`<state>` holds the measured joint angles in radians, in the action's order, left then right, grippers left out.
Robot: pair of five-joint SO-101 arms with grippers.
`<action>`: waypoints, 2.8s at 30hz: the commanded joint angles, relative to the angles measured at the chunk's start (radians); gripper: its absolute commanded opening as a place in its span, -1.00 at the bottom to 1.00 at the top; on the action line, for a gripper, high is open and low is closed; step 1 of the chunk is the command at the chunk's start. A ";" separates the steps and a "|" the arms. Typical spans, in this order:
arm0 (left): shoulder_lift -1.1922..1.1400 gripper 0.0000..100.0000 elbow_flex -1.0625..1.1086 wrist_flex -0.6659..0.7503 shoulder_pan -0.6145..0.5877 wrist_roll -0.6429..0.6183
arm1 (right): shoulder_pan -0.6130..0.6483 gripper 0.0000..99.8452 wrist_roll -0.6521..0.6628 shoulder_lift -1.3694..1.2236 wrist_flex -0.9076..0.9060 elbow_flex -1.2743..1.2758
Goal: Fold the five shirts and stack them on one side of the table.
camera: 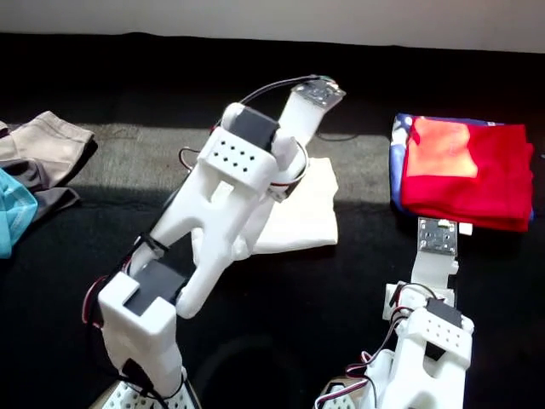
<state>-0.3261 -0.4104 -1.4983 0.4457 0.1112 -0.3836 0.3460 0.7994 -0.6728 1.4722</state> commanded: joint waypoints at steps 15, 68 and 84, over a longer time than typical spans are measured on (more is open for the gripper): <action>-0.440 -0.76 -0.593 -0.114 0.076 0.002 | -0.004 -0.74 -0.055 -0.012 0.036 0.024; -0.407 -0.98 -0.372 -0.261 -0.091 -0.126 | -0.007 -0.74 -0.055 -0.012 0.039 0.024; -0.479 -0.98 -0.374 -0.230 0.174 -0.195 | -0.007 -0.74 -0.055 -0.012 0.039 0.024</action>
<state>-0.8201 -0.7802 -1.7192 0.5577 -0.0422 -0.3851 0.3015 0.7994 -0.6544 1.4768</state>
